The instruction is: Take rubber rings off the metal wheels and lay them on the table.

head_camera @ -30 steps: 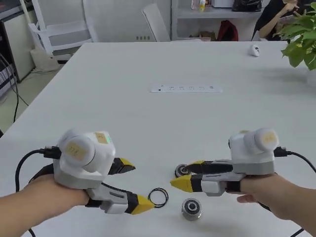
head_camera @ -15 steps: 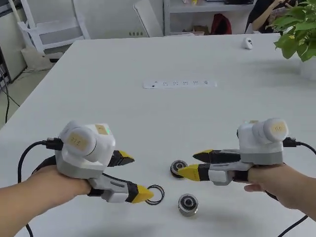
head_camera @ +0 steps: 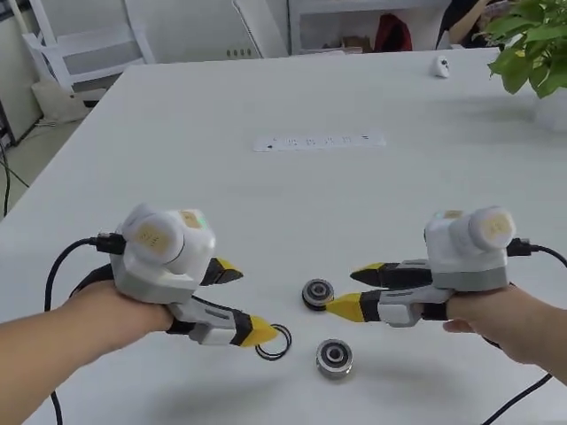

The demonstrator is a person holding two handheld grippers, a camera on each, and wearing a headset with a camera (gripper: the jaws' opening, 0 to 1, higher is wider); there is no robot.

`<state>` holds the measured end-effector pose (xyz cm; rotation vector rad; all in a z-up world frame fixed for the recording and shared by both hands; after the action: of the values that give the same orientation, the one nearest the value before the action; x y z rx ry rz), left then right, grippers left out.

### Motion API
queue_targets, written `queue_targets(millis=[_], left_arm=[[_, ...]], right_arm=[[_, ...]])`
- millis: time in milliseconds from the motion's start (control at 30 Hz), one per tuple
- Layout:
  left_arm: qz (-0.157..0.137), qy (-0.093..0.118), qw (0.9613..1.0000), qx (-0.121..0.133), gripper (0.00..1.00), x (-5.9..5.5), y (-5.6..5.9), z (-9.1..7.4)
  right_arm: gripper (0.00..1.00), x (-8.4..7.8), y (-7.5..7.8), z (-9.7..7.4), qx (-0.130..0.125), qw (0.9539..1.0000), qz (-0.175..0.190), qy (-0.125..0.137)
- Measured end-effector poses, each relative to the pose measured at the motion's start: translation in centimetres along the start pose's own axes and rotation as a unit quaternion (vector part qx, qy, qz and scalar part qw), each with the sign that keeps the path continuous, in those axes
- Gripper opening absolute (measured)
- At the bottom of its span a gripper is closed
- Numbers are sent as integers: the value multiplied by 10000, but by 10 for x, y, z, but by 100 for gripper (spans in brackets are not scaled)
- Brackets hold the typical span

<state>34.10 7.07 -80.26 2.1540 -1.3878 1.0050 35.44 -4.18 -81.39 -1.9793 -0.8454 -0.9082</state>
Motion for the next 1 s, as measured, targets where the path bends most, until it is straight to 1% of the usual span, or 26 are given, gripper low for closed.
queue_targets(millis=[300, 600, 700, 867, 1000], left_arm=[[-6, 5, 10000, -36, 59, 5, -2, 10], [6, 35, 10000, -53, 57, 9, -3, 23], [-10, 4, 10000, -19, 56, 9, -5, 27], [7, 6, 10000, -56, 54, 10, -4, 33], [-36, 32, 10000, -63, 52, 12, -6, 38]], right_arm=[[45, -5, 6, 2, -83, 9998, -133, -93], [42, -12, 19, 7, -172, 9995, -220, -178], [41, -14, 20, 10, -184, 9994, -230, -170], [40, -18, 21, 14, -176, 9992, -275, -223], [39, -18, 21, 16, -181, 9992, -296, -211]])
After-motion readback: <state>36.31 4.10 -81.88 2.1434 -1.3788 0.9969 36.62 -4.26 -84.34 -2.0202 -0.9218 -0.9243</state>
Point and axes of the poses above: the centre of the closed fingertips' face, and the gripper's own axes: z roughly forward along the fingers, y roughly to its right, x roughly out of its top, the point moved 2 cm from there along -z, roughly backward along the fingers, and after that the axes turned 5 degrees about z, right-handed, at the moved point
